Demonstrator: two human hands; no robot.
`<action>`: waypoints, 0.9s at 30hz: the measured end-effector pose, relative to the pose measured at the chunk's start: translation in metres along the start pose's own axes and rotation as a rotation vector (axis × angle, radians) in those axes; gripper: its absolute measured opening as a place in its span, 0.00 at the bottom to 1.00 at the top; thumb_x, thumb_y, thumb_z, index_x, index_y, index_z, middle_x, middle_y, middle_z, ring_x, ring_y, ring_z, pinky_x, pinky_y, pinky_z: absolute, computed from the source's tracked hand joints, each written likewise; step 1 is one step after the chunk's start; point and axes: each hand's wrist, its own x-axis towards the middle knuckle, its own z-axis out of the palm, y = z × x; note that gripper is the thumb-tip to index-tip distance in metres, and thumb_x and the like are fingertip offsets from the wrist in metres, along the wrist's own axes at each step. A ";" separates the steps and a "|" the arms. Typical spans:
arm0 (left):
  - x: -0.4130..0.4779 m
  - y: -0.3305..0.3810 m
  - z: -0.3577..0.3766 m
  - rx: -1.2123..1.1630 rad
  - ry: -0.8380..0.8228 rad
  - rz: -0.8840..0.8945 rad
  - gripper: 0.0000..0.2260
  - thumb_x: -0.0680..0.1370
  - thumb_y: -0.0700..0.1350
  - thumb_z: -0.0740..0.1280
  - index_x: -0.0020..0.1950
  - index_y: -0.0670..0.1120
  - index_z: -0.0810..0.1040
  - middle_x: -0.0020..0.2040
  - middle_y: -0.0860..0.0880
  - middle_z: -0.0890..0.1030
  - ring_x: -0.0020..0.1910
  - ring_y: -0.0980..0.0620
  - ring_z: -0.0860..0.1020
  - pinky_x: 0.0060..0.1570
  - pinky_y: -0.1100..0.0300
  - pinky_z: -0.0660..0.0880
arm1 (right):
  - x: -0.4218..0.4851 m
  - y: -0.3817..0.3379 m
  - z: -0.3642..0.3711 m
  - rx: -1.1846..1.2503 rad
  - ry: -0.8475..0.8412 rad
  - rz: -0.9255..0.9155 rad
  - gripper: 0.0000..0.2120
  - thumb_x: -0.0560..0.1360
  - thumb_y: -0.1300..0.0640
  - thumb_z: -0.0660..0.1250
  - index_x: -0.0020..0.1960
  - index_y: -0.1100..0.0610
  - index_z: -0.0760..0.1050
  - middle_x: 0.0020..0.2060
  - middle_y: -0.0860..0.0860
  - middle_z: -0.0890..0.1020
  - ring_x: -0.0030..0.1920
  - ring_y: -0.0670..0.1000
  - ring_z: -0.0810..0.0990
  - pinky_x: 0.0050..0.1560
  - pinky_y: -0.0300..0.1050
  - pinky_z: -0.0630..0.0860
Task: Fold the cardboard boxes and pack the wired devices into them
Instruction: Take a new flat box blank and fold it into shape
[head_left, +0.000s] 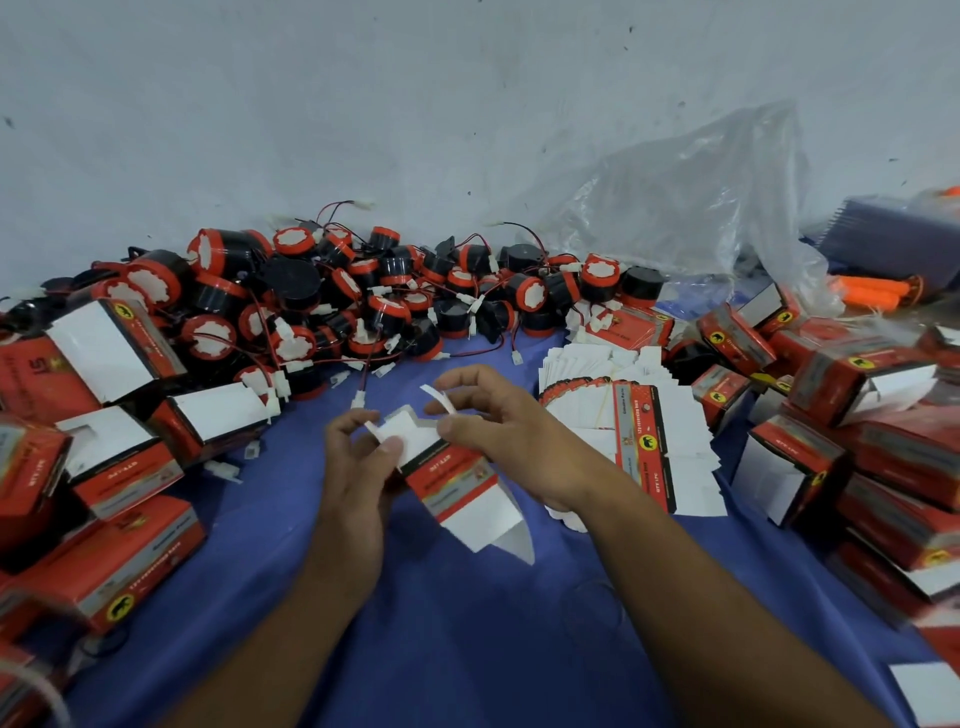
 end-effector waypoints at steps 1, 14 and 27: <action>-0.003 0.000 0.001 0.030 0.000 0.024 0.08 0.75 0.46 0.64 0.53 0.55 0.71 0.49 0.46 0.80 0.46 0.48 0.81 0.40 0.58 0.80 | 0.000 -0.001 0.000 -0.018 0.000 0.001 0.14 0.79 0.57 0.69 0.63 0.49 0.72 0.60 0.50 0.79 0.50 0.48 0.83 0.53 0.48 0.82; -0.013 0.009 0.007 0.859 -0.006 0.540 0.30 0.71 0.59 0.72 0.71 0.51 0.70 0.68 0.61 0.71 0.65 0.53 0.73 0.63 0.64 0.71 | 0.010 0.022 -0.001 -0.484 0.362 -0.039 0.19 0.76 0.40 0.69 0.59 0.52 0.74 0.49 0.45 0.79 0.46 0.44 0.78 0.38 0.31 0.72; -0.015 0.010 0.012 0.799 -0.095 0.468 0.09 0.78 0.42 0.67 0.57 0.44 0.80 0.60 0.48 0.74 0.47 0.55 0.78 0.45 0.66 0.75 | 0.003 0.042 -0.013 -0.126 0.182 -0.162 0.09 0.77 0.48 0.72 0.52 0.52 0.83 0.47 0.48 0.86 0.49 0.46 0.83 0.51 0.41 0.78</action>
